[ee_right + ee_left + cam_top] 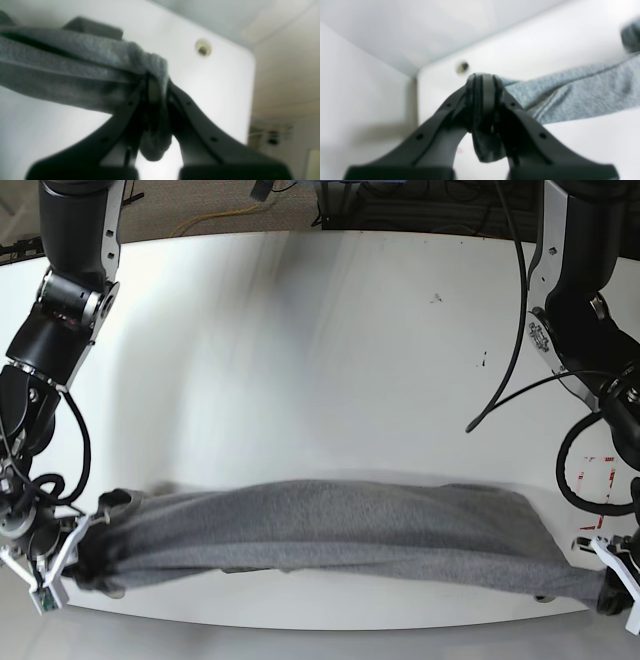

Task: Fold the T-shirt properly
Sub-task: 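Swing the lifted grey shirt with both grippers and lay it down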

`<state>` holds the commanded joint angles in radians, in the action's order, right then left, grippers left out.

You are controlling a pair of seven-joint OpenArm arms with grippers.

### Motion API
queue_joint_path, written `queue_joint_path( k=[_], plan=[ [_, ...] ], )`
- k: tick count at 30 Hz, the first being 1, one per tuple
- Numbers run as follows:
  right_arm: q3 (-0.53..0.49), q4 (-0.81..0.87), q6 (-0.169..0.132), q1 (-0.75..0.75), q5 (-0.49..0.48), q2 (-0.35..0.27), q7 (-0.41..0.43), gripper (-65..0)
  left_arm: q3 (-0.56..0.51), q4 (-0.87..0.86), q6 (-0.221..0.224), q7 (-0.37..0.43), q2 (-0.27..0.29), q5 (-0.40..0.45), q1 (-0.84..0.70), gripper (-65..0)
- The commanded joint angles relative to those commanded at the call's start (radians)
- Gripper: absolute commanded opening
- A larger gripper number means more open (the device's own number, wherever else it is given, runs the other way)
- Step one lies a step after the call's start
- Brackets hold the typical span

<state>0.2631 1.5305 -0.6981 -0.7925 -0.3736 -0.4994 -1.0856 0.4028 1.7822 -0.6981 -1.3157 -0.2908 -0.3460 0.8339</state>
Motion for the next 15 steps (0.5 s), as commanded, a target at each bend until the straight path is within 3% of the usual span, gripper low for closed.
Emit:
queue_joint_path(
  k=[4, 8, 15],
  plan=[
    [-0.080, 0.000, 0.000, -0.172, -0.005, -0.023, -0.048, -65.0, 0.006, 0.000, 0.000, 0.002, -0.051, 0.002, 0.112, -62.6],
    [-0.098, 0.008, 0.000, -0.292, -0.009, -0.026, -0.087, -65.0, 0.002, -0.008, 0.000, 0.002, -0.107, 0.002, 0.250, -62.6],
    [-0.094, 0.025, 0.000, -0.272, -0.011, -0.051, -0.100, -65.0, -0.071, 0.008, 0.000, -0.005, -0.158, -0.005, 0.287, -62.6]
  ],
)
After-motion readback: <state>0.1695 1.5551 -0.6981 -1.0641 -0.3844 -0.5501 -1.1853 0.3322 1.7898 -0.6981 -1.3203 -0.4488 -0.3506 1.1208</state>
